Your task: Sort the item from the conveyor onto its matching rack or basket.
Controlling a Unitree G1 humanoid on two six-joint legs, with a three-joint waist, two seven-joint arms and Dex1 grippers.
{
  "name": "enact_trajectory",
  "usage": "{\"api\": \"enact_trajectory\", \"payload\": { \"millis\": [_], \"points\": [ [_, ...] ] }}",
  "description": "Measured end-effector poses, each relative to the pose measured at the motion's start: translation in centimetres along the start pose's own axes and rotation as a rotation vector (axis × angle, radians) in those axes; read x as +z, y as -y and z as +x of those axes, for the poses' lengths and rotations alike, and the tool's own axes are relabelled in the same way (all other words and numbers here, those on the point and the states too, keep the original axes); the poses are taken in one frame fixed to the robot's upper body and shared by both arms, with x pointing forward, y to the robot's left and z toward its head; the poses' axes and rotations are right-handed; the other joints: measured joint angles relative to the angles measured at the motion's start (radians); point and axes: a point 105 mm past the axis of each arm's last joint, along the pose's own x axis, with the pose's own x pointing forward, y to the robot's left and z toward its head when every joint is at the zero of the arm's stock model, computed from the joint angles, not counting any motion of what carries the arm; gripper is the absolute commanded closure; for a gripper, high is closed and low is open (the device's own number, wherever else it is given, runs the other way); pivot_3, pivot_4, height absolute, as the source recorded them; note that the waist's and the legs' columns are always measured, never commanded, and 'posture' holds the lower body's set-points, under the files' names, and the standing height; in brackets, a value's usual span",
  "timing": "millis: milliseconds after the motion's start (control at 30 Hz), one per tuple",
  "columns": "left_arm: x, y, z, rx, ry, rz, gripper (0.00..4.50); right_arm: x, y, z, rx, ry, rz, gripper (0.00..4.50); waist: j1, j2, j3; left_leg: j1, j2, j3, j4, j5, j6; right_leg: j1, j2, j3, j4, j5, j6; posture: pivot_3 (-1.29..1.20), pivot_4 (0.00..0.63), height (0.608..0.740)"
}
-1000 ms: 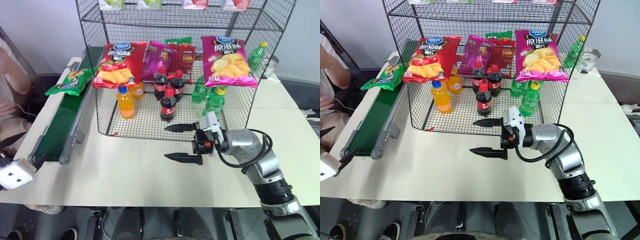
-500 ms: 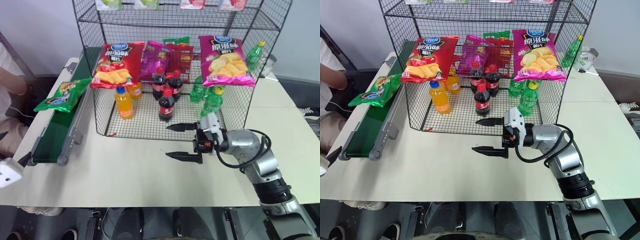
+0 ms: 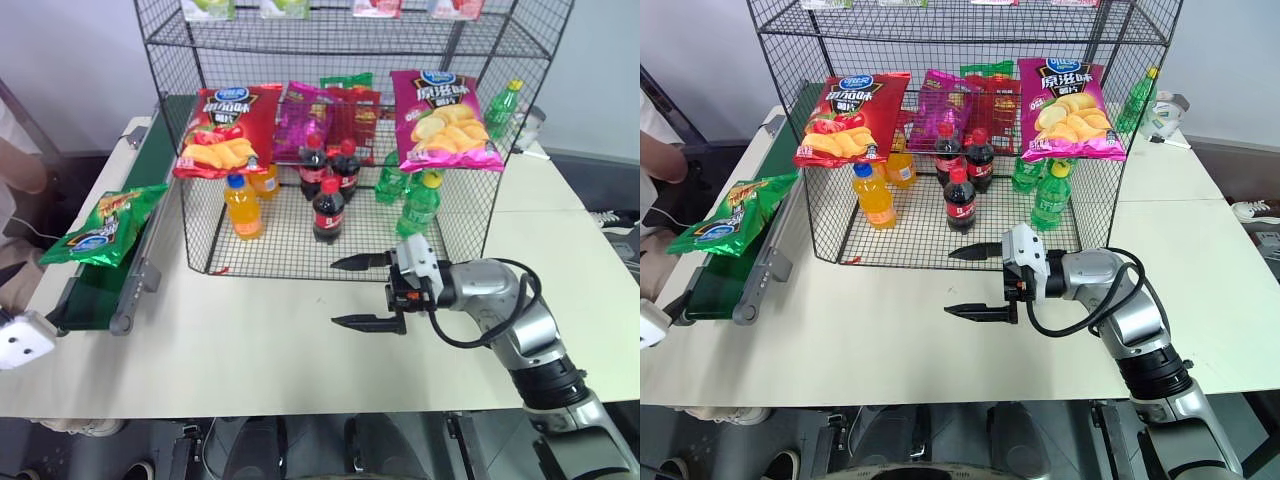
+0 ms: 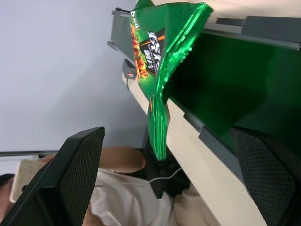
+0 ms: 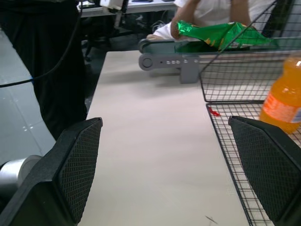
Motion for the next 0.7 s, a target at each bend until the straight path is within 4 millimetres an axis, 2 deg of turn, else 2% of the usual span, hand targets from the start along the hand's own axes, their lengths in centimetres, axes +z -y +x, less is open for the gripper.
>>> {"api": "enact_trajectory", "payload": {
  "millis": [333, 533, 700],
  "points": [
    [0.1, -0.4, 1.1, 0.028, 0.000, -0.011, 0.00, -0.5, -0.2, -0.2, -0.008, -0.015, -0.024, 0.03, 0.000, 0.000, 0.000, 0.000, 0.000, 0.000, 0.000, 0.000, 0.000, 0.000, 0.000, 0.000, 0.001, 0.000, 0.000, 0.00, 0.150, 0.739],
    [0.2, 1.2, 2.0, -0.026, 0.003, -0.039, 0.00, -0.5, -0.1, -0.2, -0.018, -0.019, -0.037, 0.03, 0.001, 0.000, 0.000, 0.000, 0.000, 0.000, 0.000, 0.000, 0.000, 0.000, 0.000, 0.000, 0.001, 0.000, 0.000, 0.00, 0.150, 0.739],
    [0.5, 1.5, 2.7, -0.029, 0.018, -0.046, 0.00, -0.4, 0.1, -0.3, -0.027, -0.022, -0.054, 0.03, 0.001, 0.000, 0.000, 0.000, 0.000, 0.000, 0.001, 0.000, 0.000, 0.000, 0.000, 0.000, 0.001, 0.000, 0.000, 0.00, 0.150, 0.739]
  ]
}}
